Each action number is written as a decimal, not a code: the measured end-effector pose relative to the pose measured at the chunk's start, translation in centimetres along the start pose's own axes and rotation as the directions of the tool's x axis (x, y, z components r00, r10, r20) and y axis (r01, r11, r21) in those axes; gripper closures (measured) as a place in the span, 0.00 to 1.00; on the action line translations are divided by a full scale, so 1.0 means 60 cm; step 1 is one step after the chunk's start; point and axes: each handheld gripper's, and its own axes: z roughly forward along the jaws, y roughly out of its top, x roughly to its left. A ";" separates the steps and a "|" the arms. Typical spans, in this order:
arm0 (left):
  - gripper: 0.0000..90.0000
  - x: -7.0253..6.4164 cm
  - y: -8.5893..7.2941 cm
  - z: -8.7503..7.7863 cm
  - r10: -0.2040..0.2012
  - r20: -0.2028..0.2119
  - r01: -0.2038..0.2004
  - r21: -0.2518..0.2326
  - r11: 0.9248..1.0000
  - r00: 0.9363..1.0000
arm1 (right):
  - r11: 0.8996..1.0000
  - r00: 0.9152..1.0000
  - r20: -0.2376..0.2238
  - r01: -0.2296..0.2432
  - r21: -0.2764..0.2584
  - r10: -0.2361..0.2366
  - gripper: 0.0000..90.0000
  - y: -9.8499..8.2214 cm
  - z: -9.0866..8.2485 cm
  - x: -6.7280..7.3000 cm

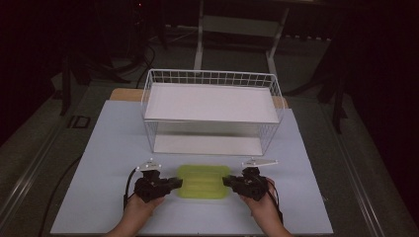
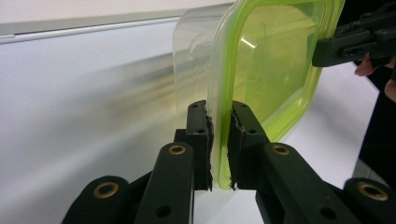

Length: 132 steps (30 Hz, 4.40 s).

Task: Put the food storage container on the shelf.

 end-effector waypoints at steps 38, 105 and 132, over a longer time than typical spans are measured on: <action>0.90 0.064 0.115 0.103 0.009 -0.066 -0.017 -0.122 0.992 0.998 | 0.989 0.988 0.133 -0.059 -0.133 0.077 0.87 0.098 0.043 -0.104; 0.12 0.051 0.074 0.023 0.246 0.033 -0.238 -0.160 0.958 0.969 | 0.994 0.981 0.191 0.057 -0.089 -0.039 0.98 0.046 0.070 -0.019; 0.01 0.035 -0.001 -0.035 0.294 -0.037 -0.296 -0.192 0.936 0.955 | 0.997 0.966 0.254 0.064 -0.048 -0.049 1.00 0.065 0.161 -0.028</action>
